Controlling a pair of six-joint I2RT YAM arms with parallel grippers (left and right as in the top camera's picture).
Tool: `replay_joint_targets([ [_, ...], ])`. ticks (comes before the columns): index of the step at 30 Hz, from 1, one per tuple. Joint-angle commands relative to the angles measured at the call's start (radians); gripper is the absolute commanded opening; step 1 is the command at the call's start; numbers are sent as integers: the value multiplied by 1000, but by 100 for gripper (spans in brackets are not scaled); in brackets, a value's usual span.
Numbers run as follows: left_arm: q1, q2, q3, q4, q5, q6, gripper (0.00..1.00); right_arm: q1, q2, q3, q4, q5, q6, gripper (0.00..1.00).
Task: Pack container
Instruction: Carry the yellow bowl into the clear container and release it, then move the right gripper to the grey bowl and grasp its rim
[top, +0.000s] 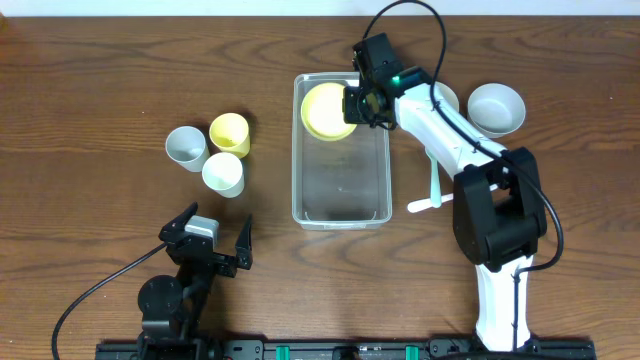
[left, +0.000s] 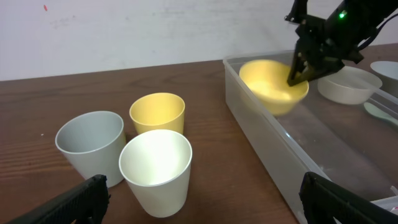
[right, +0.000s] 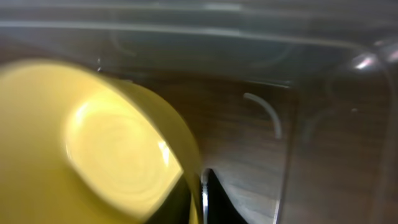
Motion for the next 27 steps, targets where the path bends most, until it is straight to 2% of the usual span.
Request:
replay_joint_targets([
  [1, 5, -6, -18, -24, 11, 14, 98, 34, 11, 25, 0, 21, -24, 26],
  [4, 5, -6, -18, -24, 11, 14, 98, 40, 11, 26, -14, 20, -24, 28],
  [9, 5, -6, -18, -24, 11, 14, 98, 47, 3, 57, -78, 20, -26, 26],
  [16, 5, -6, -18, -24, 11, 14, 98, 51, -79, 267, -302, 21, -45, 28],
  [18, 5, -6, -18, -24, 11, 14, 98, 47, -112, 325, -359, 32, -44, 33],
  [21, 5, -6, -18, -24, 11, 14, 98, 15, -170, 385, -442, 123, -16, 57],
  [23, 5, -6, -18, -24, 11, 14, 98, -20, -196, 385, -477, 170, 8, 59],
  [27, 5, -6, -18, -24, 11, 14, 98, -148, -208, 383, -571, 189, 47, 55],
])
